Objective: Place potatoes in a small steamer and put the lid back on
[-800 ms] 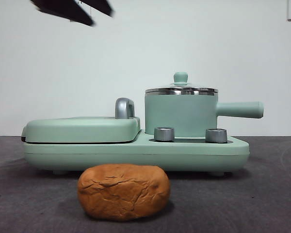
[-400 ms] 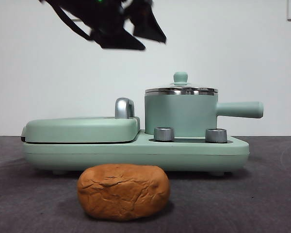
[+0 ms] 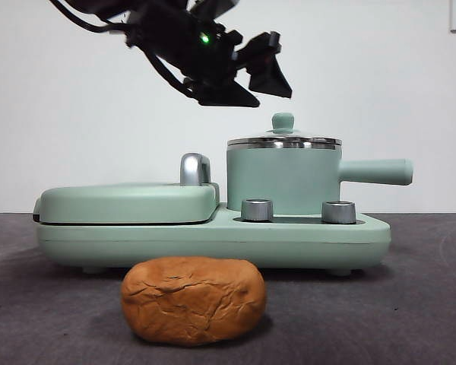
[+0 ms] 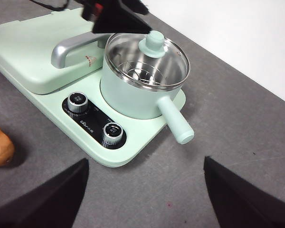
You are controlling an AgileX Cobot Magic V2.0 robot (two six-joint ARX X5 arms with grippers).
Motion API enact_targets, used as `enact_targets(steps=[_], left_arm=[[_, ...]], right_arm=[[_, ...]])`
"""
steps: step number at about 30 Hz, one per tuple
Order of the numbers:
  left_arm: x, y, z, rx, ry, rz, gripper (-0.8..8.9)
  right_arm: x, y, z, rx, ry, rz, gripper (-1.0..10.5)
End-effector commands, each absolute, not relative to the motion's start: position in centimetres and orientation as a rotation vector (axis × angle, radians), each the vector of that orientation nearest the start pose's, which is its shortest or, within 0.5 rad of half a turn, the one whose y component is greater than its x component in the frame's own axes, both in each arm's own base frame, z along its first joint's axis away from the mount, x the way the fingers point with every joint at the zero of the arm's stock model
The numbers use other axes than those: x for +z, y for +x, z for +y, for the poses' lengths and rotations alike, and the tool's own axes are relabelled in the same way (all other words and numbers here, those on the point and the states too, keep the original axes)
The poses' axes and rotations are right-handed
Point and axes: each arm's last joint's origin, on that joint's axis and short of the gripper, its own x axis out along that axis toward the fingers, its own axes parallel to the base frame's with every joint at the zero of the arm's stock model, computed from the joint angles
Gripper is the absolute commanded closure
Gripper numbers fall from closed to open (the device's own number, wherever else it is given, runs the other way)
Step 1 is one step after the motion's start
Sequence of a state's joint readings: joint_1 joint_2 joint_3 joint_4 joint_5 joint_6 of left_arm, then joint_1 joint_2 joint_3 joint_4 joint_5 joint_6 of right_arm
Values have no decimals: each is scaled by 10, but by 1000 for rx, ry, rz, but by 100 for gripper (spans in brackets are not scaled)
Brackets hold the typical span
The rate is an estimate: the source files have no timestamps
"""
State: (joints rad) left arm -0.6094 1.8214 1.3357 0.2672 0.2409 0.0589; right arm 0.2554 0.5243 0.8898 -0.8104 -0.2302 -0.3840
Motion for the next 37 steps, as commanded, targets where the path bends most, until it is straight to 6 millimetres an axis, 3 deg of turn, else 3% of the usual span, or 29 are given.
enact_targets(steps=[1, 13, 17, 21, 29, 37], left_arm=[[273, 353, -261, -864, 93, 190, 481], [252, 370, -275, -867, 107, 222, 485], [251, 370, -275, -867, 110, 220, 690], [252, 370, -275, -866, 111, 219, 795], [255, 369, -274, -860, 146, 195, 798], [283, 362, -268, -830, 186, 111, 798]], right_arm=[[343, 81, 28, 552, -360, 336, 567], [343, 81, 28, 552, -359, 337, 567], [343, 81, 28, 548, -334, 343, 567], [343, 81, 28, 548, -334, 344, 567], [343, 81, 28, 548, -334, 347, 567], [342, 80, 28, 548, -334, 349, 567]])
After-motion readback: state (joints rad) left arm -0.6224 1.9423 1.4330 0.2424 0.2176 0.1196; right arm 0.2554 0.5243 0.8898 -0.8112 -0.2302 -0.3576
